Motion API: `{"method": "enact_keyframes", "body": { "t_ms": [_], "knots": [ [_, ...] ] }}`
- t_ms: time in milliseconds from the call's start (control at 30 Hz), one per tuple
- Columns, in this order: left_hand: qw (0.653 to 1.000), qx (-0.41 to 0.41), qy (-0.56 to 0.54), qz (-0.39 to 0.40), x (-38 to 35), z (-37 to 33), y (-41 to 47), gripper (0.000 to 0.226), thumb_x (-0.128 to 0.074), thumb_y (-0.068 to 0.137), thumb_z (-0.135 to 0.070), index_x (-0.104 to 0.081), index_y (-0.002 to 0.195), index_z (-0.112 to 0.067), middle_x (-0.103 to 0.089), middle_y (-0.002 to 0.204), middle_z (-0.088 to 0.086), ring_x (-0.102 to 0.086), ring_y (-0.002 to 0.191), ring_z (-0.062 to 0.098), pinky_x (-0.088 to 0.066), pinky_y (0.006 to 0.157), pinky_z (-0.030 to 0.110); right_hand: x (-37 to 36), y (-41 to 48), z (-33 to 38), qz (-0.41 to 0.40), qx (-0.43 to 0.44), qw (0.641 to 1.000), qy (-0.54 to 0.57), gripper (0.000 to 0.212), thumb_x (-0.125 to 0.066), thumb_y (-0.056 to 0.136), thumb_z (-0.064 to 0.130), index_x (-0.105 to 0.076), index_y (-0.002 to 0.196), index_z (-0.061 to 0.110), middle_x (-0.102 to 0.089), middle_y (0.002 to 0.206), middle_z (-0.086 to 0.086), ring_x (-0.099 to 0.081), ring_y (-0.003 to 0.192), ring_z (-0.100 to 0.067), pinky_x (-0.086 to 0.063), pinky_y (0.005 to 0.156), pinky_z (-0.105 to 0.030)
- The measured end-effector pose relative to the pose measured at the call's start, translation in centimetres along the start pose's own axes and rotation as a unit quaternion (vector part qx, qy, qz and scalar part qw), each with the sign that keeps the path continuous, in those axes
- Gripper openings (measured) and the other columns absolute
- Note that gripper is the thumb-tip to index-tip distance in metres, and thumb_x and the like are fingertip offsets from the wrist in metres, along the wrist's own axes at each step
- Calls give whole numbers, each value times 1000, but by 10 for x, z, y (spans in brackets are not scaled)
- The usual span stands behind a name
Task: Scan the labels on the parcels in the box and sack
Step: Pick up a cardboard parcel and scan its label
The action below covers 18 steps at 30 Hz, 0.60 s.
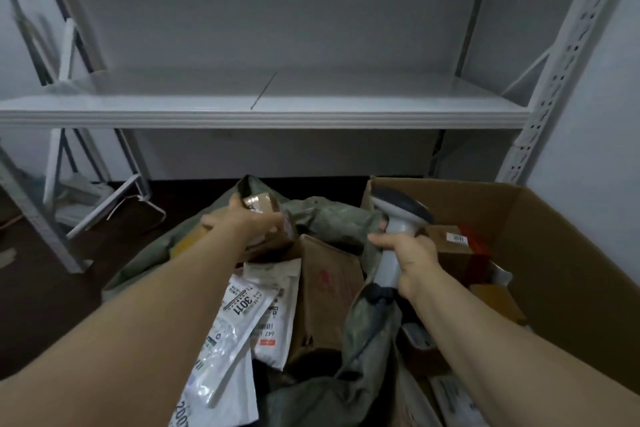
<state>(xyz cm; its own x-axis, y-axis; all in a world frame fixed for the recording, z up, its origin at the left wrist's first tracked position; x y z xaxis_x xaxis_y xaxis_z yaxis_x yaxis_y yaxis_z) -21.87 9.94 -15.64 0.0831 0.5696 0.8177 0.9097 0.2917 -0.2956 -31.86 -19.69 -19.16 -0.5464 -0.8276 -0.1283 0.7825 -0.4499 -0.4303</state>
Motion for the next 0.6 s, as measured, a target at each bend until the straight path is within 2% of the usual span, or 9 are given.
{"method": "enact_keyframes", "body": {
  "t_ms": [67, 167, 200, 267, 300, 367, 433, 500, 600],
  "knots": [
    [997, 5, -61, 51, -24, -6, 14, 120, -67, 54, -66, -6, 151, -32, -31, 148, 20, -34, 131, 41, -35, 108, 46, -17, 3, 21, 30, 36, 998, 35, 38, -85, 56, -1, -65, 90, 1, -69, 98, -18, -66, 90, -37, -55, 81, -52],
    [990, -16, -92, 109, -73, -12, 22, 89, -62, 87, -32, -4, 153, -19, -32, 148, 21, -37, 132, 39, -35, 108, 46, -25, 0, 42, 64, 70, 993, 66, 77, -87, 35, 8, -61, 107, -4, -69, 100, -19, -68, 86, -36, -57, 72, -47],
    [991, -12, -69, 113, -84, -9, 21, 86, -61, 89, -24, -4, 153, -17, -33, 148, 20, -37, 133, 38, -33, 110, 43, -24, -4, 47, 73, 79, 992, 63, 76, -86, 37, 7, -62, 108, -4, -69, 101, -20, -68, 86, -36, -57, 74, -49],
    [996, -11, -17, 87, -89, -2, 27, 88, -69, 82, -26, -15, 151, -16, -36, 146, 20, -38, 132, 39, -33, 110, 47, -19, -8, 54, 82, 94, 991, 47, 48, -79, 54, -4, -68, 100, -3, -70, 101, -20, -67, 88, -37, -56, 82, -52],
    [997, -7, -5, 74, -87, 3, 29, 81, -70, 80, -28, -28, 147, -12, -41, 142, 20, -43, 128, 40, -37, 107, 49, -15, -9, 54, 81, 93, 992, 41, 40, -76, 59, -8, -70, 97, -2, -71, 100, -20, -67, 89, -37, -54, 84, -53],
    [997, -17, -43, 54, -68, 8, 31, 46, -66, 83, -30, -55, 119, -3, -57, 124, 20, -55, 112, 38, -47, 97, 46, -13, -11, 51, 80, 89, 993, 24, 45, -76, 59, -9, -68, 102, -4, -71, 100, -20, -68, 90, -38, -54, 85, -55],
    [999, -20, -42, 6, -32, 16, 16, 27, -62, 85, -32, -62, 94, -6, -64, 109, 17, -58, 99, 34, -51, 89, 40, -22, -19, 50, 81, 88, 993, -11, 59, -80, 53, -3, -63, 109, -6, -70, 99, -21, -68, 86, -38, -54, 82, -57],
    [998, 3, -19, -62, 5, 42, 13, 26, -55, 90, -30, -62, 104, -9, -61, 117, 16, -56, 106, 33, -47, 89, 35, -40, -32, 49, 85, 85, 990, -71, 65, -84, 46, 3, -60, 105, -4, -68, 95, -21, -68, 83, -37, -55, 80, -56],
    [983, 113, 8, -142, 41, 112, 14, 43, -46, 93, -26, -50, 132, -9, -44, 137, 16, -42, 126, 34, -35, 106, 40, -67, -52, 42, 81, 86, 983, -139, 40, -80, 61, -3, -52, 89, 3, -63, 85, -15, -64, 80, -33, -55, 76, -48]
  ]
}}
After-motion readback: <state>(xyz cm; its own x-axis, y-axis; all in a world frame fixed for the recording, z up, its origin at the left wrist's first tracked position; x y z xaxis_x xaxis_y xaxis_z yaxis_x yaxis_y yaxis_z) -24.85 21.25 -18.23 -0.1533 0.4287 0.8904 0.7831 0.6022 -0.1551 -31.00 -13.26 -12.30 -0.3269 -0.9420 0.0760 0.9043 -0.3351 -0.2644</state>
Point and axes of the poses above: each hand's wrist, its own y-axis towards the middle knuckle, its own x-axis out of the back of the hand, z = x × y, the point moved 10 cm from there along y, towards the middle knuckle
